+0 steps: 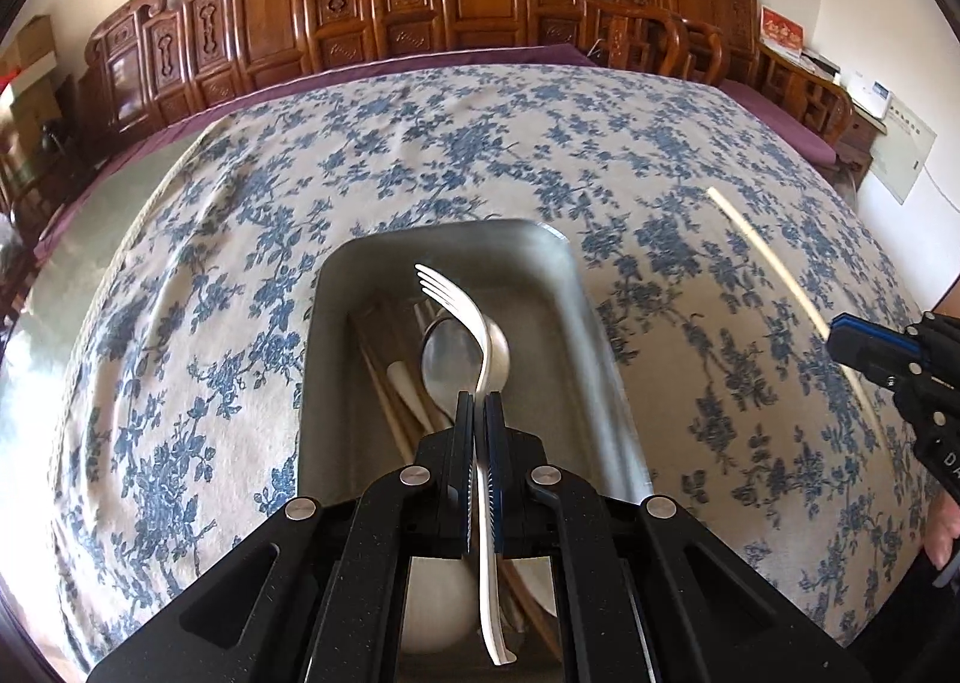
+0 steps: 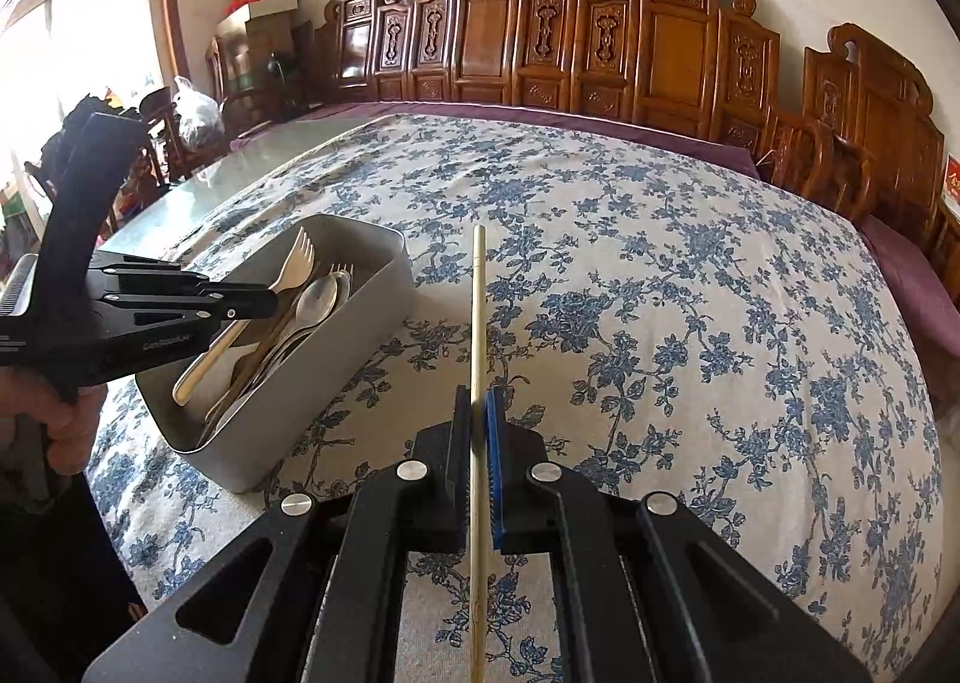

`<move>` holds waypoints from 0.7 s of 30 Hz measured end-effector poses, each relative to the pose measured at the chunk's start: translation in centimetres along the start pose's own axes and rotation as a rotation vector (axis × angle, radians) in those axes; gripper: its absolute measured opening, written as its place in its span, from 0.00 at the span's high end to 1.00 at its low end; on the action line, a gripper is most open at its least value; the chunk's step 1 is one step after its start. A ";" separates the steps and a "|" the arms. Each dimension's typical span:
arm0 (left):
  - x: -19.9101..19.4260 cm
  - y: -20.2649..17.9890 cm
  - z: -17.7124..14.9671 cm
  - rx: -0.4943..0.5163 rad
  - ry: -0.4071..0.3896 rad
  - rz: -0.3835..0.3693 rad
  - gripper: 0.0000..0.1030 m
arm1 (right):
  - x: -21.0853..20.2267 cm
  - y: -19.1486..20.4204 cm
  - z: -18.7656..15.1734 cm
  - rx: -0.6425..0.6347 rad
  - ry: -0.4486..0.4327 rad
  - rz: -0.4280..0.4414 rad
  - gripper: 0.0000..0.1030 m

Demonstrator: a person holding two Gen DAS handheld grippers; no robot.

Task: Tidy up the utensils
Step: 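Carry the white fork over the tray and lower it in with the left tool, then lower the wooden chopstick into the tray and open the right tool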

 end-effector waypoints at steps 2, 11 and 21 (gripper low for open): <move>0.4 0.4 -0.1 -0.005 0.000 0.012 0.97 | 0.1 0.1 0.0 0.000 0.002 0.001 0.94; 0.6 1.6 -0.4 -0.048 -0.001 0.017 0.89 | 0.2 1.7 0.2 0.007 -0.007 0.024 0.94; -1.4 4.0 -0.3 -0.090 -0.040 0.025 0.84 | 0.1 5.1 0.4 -0.001 -0.021 0.075 0.94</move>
Point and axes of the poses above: each gripper's, at about its wrist camera, not at the fingertips, and x roughly the way its jaws point, y to its left, z to its top, the point moved 8 cm from there along x, roughly the way its jaws point, and after that the axes turned 11 degrees about z, right-handed, at the moved point
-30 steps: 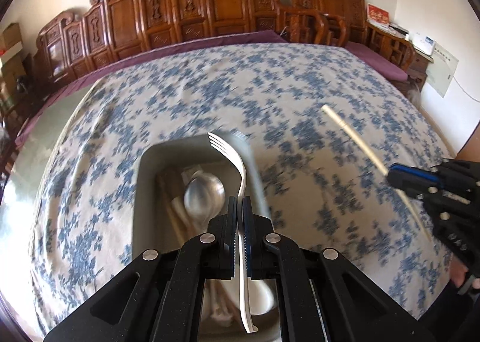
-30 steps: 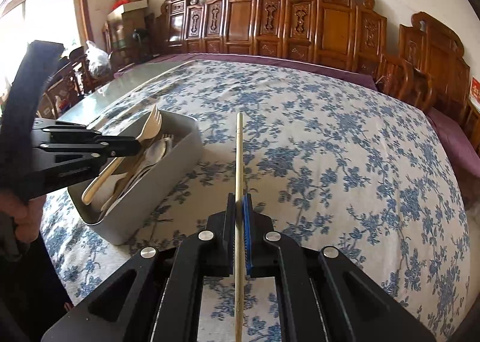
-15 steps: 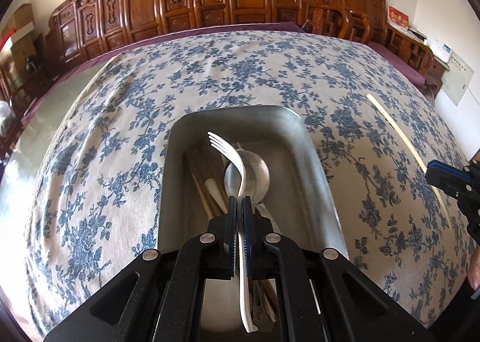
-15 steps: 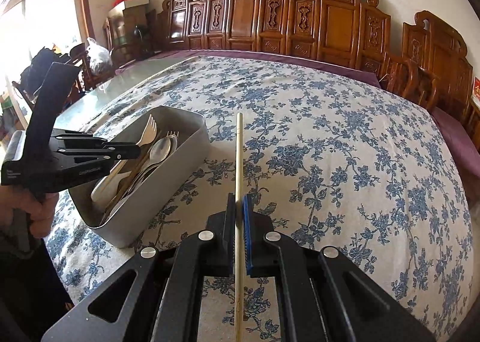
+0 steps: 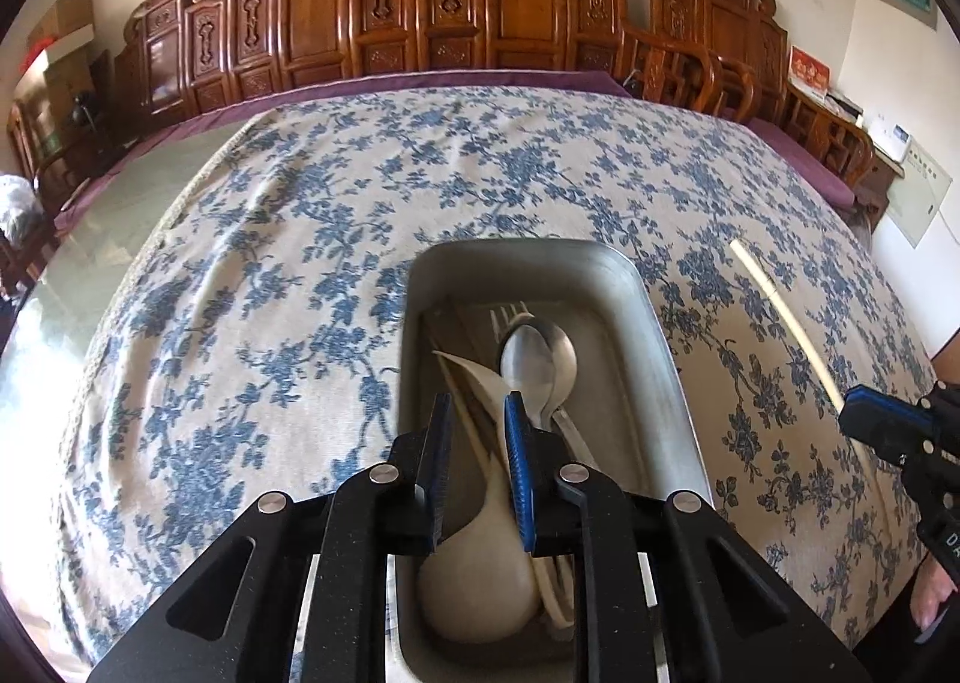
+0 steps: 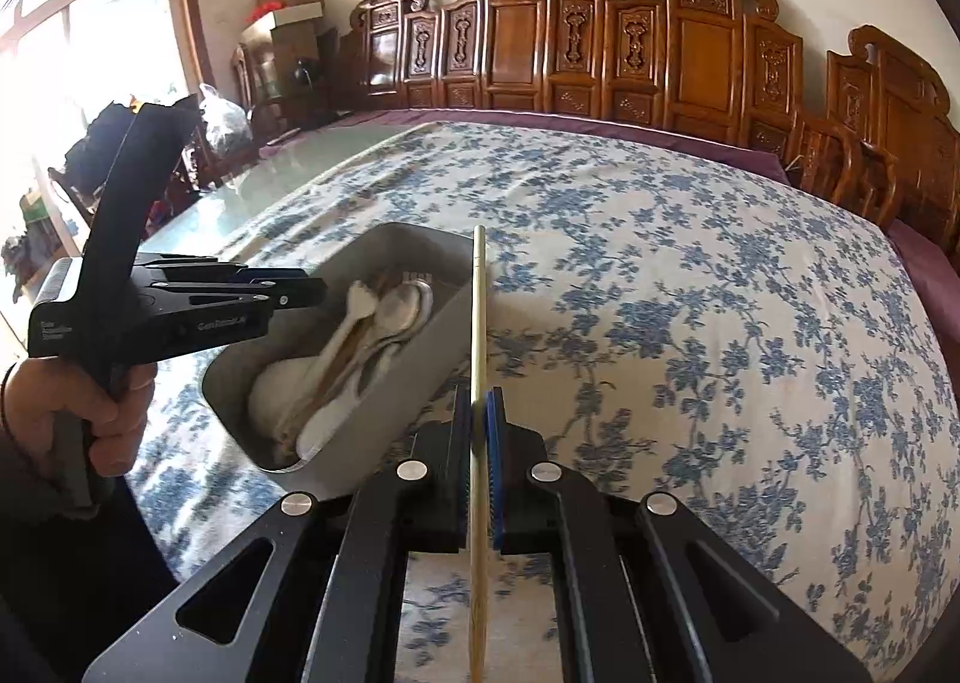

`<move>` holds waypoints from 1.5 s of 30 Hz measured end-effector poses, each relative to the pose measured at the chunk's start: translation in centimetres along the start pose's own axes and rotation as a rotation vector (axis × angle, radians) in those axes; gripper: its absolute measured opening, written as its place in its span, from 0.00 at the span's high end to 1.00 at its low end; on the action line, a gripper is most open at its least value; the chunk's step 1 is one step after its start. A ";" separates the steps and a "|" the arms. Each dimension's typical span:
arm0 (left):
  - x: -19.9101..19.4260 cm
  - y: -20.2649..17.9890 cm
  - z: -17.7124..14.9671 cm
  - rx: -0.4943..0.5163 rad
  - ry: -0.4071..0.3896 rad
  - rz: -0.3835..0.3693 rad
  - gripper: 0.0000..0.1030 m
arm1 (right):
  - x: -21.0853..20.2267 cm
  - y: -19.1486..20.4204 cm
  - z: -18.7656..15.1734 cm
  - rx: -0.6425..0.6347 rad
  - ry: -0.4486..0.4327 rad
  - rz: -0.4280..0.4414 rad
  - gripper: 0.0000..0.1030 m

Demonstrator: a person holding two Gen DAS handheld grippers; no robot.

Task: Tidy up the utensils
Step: 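Lower the wooden chopstick into the tray and open the right tool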

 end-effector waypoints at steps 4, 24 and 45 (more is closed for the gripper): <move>-0.7 1.2 0.2 -0.011 -0.019 0.014 0.84 | 0.1 1.4 0.6 -0.002 0.002 0.019 0.94; -0.7 5.2 0.8 -0.052 -0.033 0.029 0.84 | 6.1 5.3 5.1 0.110 0.001 0.103 0.94; -2.4 5.1 0.8 -0.055 -0.059 0.028 0.84 | 11.5 4.9 3.3 0.157 0.058 0.048 0.93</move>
Point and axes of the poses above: each gripper's, at about its wrist camera, not at the fingertips, and x roughly the way its jaws point, y to its left, z to its top, the point moved 8 cm from there along x, roughly the way its jaws point, and after that the axes turned 11 degrees about z, right-handed, at the moved point
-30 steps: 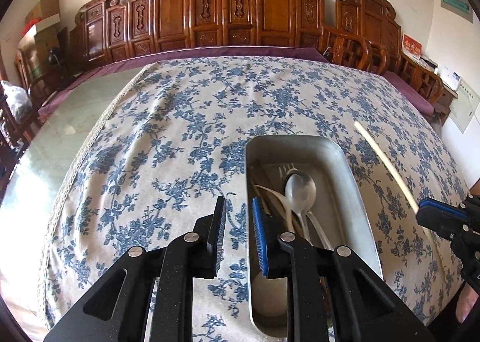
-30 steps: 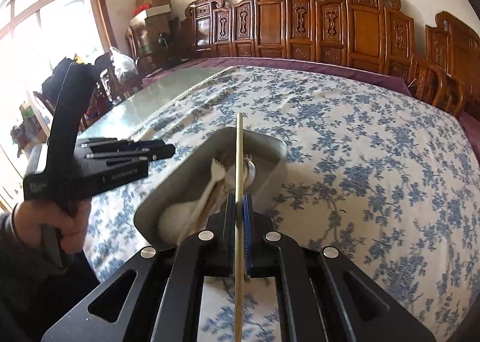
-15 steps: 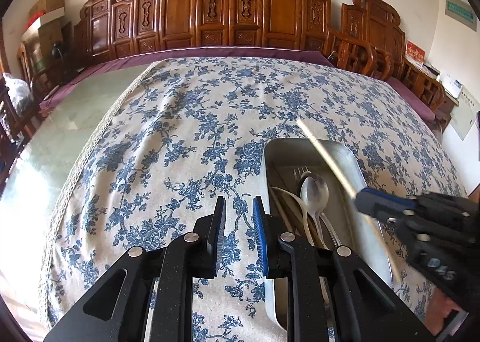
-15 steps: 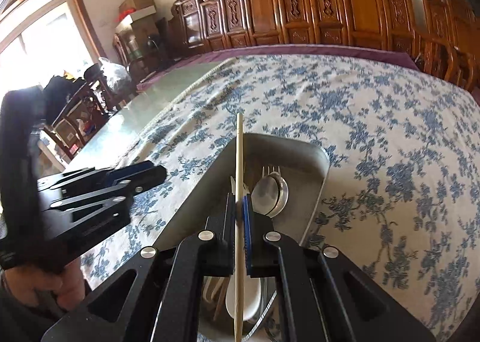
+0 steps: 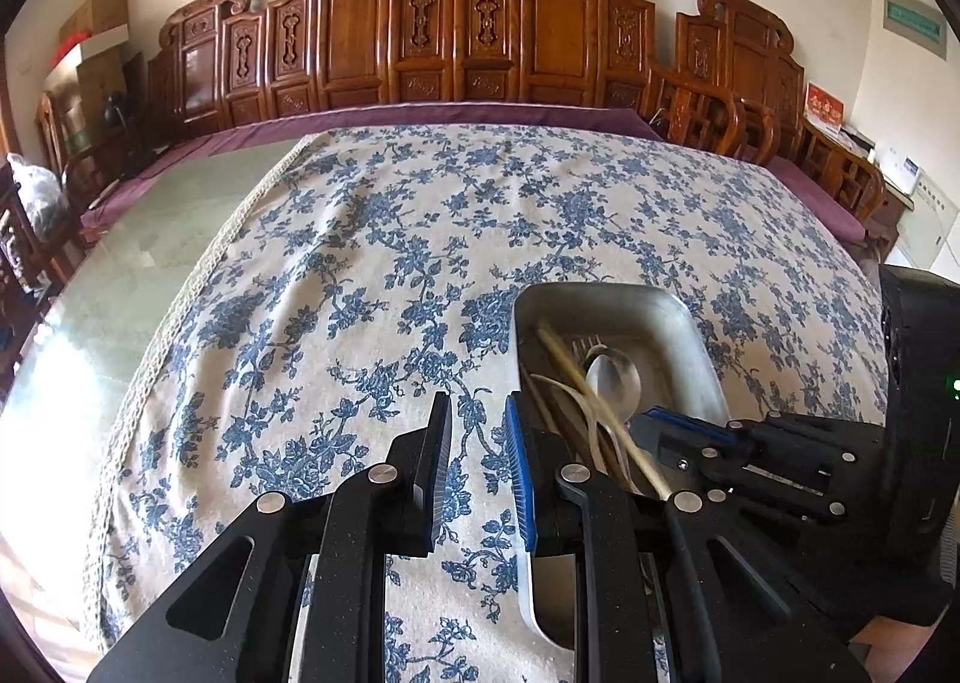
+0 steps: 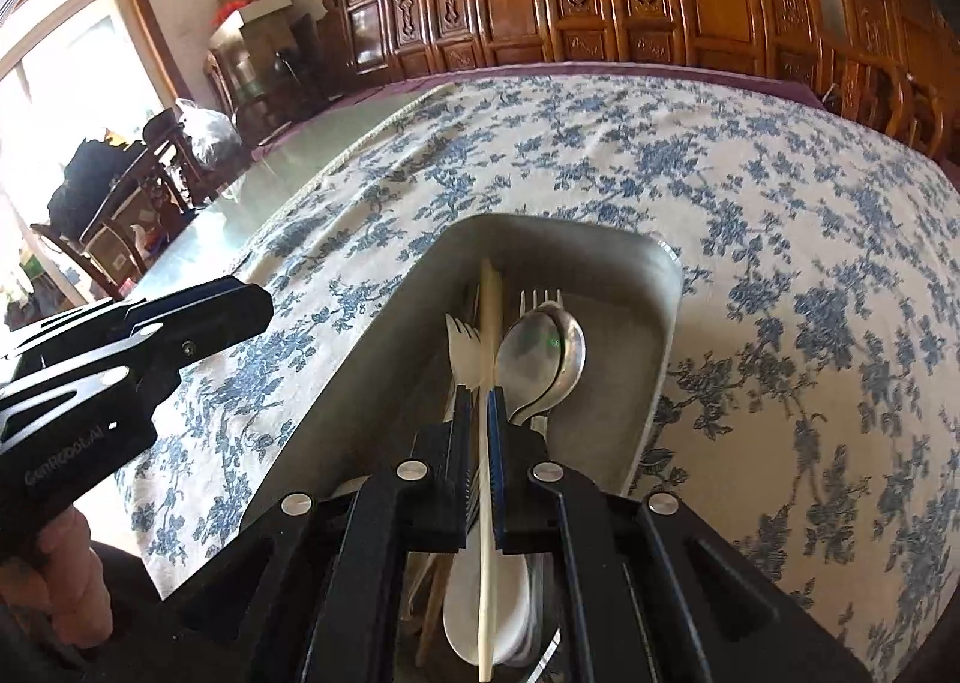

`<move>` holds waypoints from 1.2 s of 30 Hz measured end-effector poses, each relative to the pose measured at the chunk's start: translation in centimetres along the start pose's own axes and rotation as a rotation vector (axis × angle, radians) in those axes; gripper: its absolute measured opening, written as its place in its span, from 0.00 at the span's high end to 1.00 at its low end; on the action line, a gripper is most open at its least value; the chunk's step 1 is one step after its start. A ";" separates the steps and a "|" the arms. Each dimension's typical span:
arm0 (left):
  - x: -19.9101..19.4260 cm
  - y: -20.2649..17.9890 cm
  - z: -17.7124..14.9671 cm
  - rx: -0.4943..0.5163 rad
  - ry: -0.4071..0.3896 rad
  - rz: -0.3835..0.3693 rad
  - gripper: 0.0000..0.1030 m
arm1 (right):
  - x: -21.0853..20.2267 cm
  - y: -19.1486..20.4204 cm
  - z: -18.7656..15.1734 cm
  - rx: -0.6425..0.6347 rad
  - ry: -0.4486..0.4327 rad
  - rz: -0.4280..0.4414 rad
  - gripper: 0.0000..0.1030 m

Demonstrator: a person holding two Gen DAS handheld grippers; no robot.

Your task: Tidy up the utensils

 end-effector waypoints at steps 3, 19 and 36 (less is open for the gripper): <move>-0.8 -0.3 0.2 -0.001 -0.008 -0.001 0.84 | -1.5 -0.1 0.2 0.002 -0.019 0.007 0.93; -11.3 -4.6 0.6 0.015 -0.114 -0.081 0.61 | -22.0 0.2 1.3 -0.078 -0.309 -0.179 0.46; -20.7 -6.8 2.3 0.006 -0.268 -0.070 0.08 | -32.2 0.5 0.0 -0.070 -0.462 -0.318 0.03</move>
Point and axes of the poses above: each gripper's, at about its wrist camera, not at the fingertips, and x roughly the way its jaws point, y to its left, z to its top, the point moved 8 cm from there along x, roughly the way its jaws point, and after that the axes turned 11 degrees about z, right-handed, at the moved point
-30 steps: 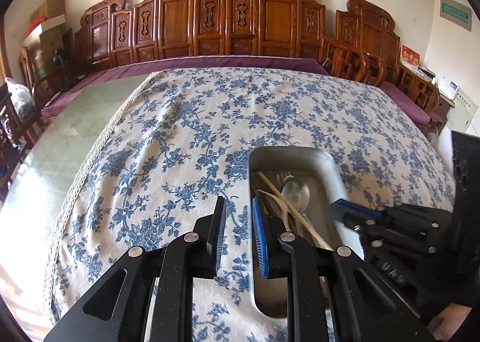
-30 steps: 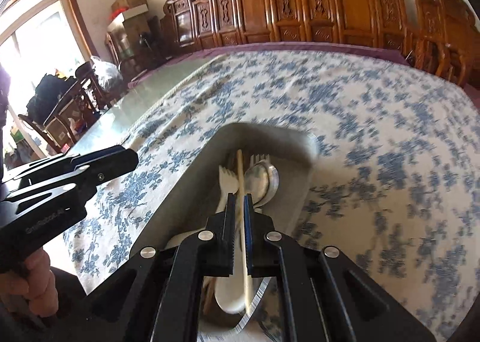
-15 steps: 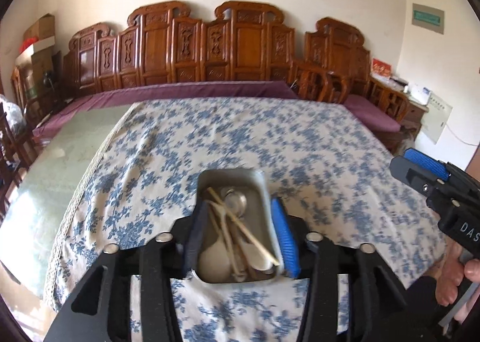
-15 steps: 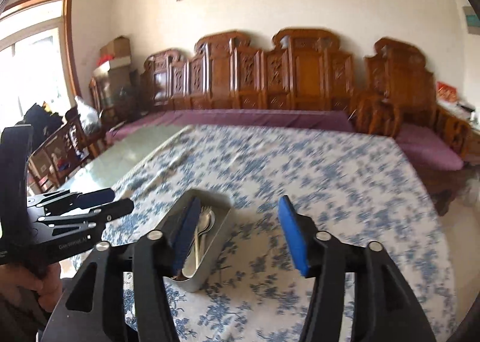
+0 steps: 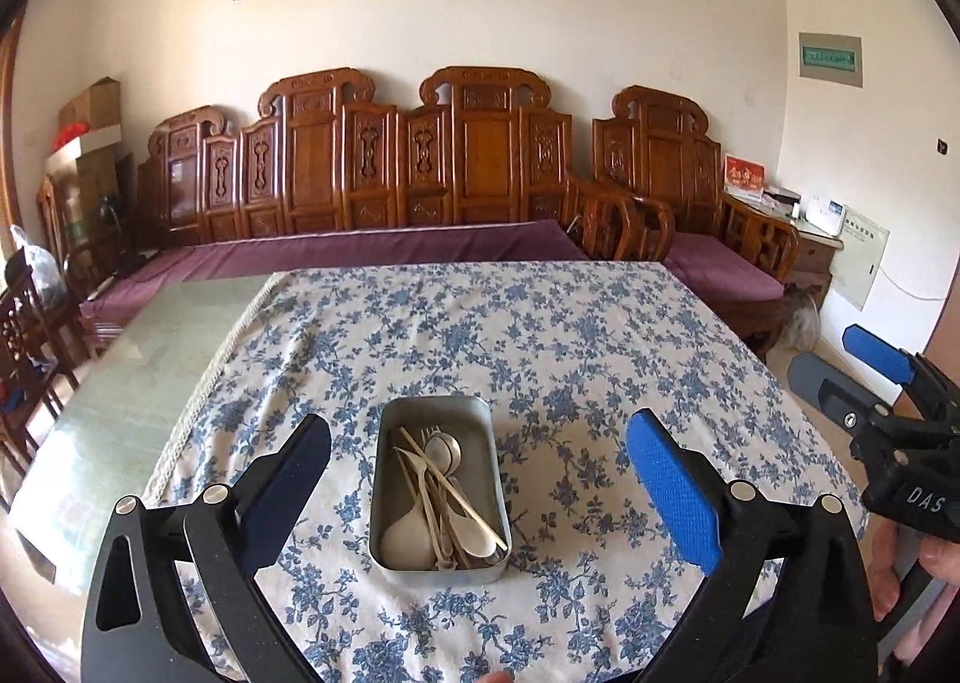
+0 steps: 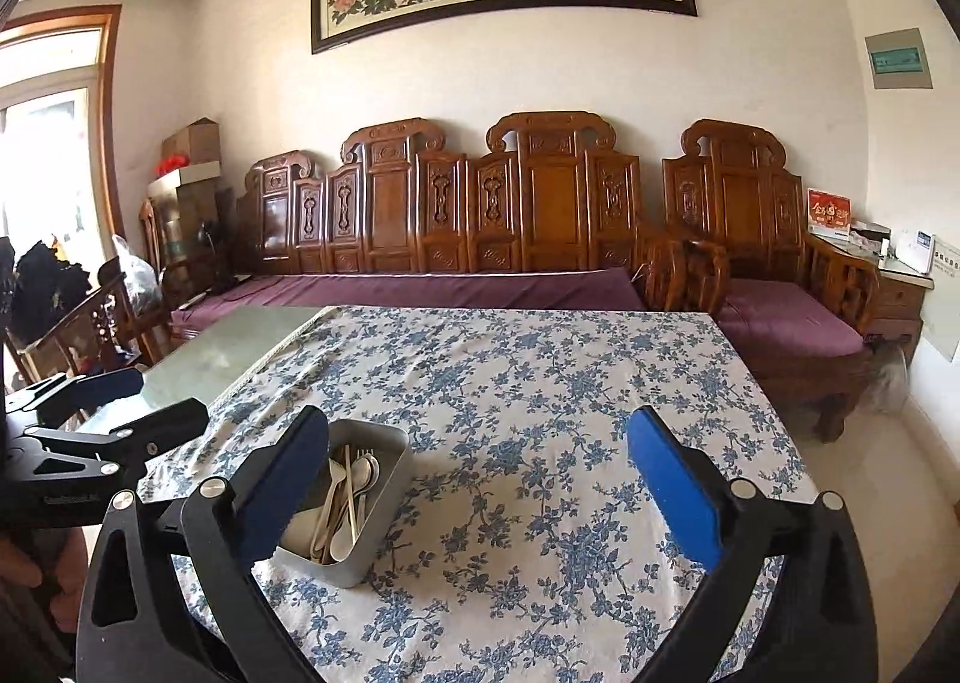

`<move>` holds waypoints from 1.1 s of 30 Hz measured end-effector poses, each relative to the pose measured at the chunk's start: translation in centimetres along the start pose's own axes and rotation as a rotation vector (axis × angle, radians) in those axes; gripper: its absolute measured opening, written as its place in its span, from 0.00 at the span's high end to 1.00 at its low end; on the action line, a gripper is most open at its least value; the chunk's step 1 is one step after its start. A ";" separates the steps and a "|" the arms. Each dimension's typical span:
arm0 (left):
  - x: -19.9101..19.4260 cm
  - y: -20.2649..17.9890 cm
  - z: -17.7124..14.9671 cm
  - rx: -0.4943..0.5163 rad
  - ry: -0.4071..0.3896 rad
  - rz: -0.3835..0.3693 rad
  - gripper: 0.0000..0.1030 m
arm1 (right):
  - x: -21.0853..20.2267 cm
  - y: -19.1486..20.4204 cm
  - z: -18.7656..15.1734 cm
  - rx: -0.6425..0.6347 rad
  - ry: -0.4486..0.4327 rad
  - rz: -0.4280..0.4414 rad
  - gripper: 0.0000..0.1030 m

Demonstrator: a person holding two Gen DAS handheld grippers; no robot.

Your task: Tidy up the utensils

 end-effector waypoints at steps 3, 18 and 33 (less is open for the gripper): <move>-0.5 0.2 0.1 -0.011 -0.007 0.003 0.08 | -0.1 0.0 0.0 0.000 -0.001 -0.003 0.03; -1.1 0.7 0.3 -0.017 -0.029 0.022 0.08 | -0.4 -0.4 0.0 0.012 -0.006 -0.025 0.03; -1.2 0.6 0.3 -0.019 -0.034 0.026 0.08 | -0.2 -0.3 -0.1 0.014 -0.009 -0.019 0.03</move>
Point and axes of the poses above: each gripper's, at about its wrist camera, not at the fingertips, and x roughly the way its jaws point, y to its left, z to its top, the point moved 8 cm from there along x, roughly the way its jaws point, and after that the axes turned 11 degrees about z, right-handed, at the moved point
